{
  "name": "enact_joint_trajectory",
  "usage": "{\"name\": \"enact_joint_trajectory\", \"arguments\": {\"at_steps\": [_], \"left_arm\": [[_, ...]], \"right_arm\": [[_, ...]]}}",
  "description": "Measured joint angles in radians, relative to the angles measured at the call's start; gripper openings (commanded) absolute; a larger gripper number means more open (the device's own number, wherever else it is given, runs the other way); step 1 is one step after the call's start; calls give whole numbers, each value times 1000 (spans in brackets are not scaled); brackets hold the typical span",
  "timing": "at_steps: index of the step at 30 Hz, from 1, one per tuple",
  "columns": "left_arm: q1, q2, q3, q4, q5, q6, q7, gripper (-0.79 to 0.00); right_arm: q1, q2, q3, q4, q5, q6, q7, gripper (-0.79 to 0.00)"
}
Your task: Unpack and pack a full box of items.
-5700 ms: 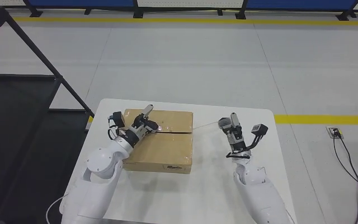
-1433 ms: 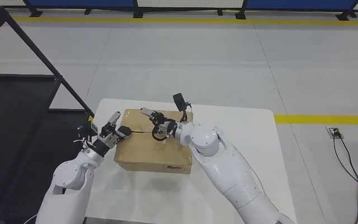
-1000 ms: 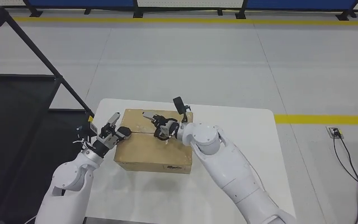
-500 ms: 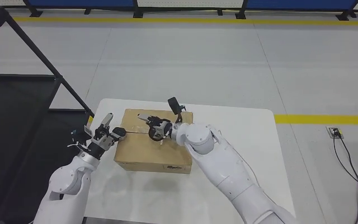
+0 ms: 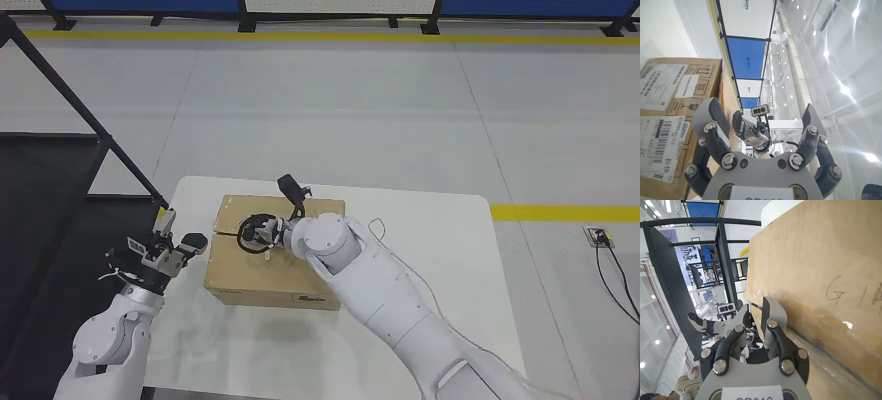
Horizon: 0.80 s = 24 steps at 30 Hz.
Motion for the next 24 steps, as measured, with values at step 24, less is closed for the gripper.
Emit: {"name": "enact_joint_trajectory", "arguments": {"at_steps": [24], "left_arm": [[2, 6, -16, 9, -20, -5, -18, 0]], "right_arm": [[93, -81, -28, 175, -30, 6, -20, -785]]}}
